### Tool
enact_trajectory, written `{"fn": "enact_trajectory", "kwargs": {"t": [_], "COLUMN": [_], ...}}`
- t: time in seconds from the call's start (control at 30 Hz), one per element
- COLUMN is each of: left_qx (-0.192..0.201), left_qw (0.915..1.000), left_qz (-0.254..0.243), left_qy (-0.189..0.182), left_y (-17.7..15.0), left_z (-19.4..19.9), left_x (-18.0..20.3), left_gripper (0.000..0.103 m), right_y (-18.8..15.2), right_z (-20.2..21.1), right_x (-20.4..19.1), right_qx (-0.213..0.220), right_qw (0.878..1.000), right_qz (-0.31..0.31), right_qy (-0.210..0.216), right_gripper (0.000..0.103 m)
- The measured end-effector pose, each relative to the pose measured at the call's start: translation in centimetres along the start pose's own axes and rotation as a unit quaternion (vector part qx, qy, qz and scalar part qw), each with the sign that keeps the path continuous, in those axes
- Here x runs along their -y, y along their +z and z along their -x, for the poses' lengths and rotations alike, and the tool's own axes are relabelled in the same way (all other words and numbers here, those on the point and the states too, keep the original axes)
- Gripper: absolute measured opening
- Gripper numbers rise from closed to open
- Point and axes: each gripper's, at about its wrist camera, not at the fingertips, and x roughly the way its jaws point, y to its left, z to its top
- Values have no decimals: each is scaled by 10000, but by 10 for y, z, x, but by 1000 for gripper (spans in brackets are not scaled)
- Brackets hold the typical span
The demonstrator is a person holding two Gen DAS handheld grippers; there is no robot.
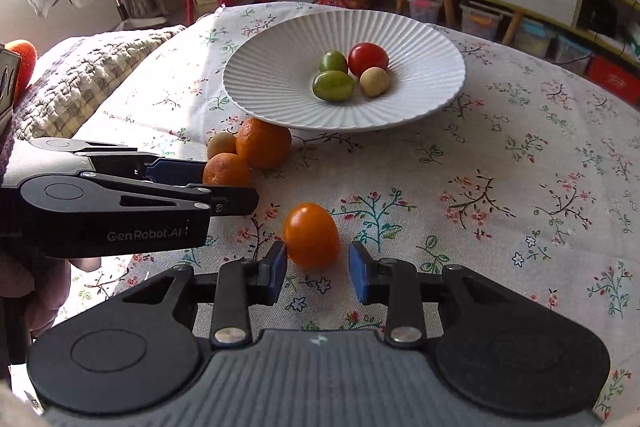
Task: Organize fruits
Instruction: 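Grasp a large orange with the left tool while the right tool holds the tangerine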
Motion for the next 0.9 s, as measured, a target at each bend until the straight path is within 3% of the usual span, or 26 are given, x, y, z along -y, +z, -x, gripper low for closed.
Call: {"fn": "enact_trajectory", "kwargs": {"t": [0.47,0.9], "left_qx": [62,103], "left_qw": [9999,9999], "left_qz": [-94,-69], "left_qy": [35,-106], "left_y": [-2,-1], "left_z": [1,15], "left_x": [1,4], "left_gripper": [18,18], "right_y": [3,8], "right_z": [-7,4], "right_x": [-1,1], "right_qx": [163,340], "right_qw": [9998,9994], "right_qz": [59,0], "right_qy": [-2,37], "right_gripper": [31,24]}}
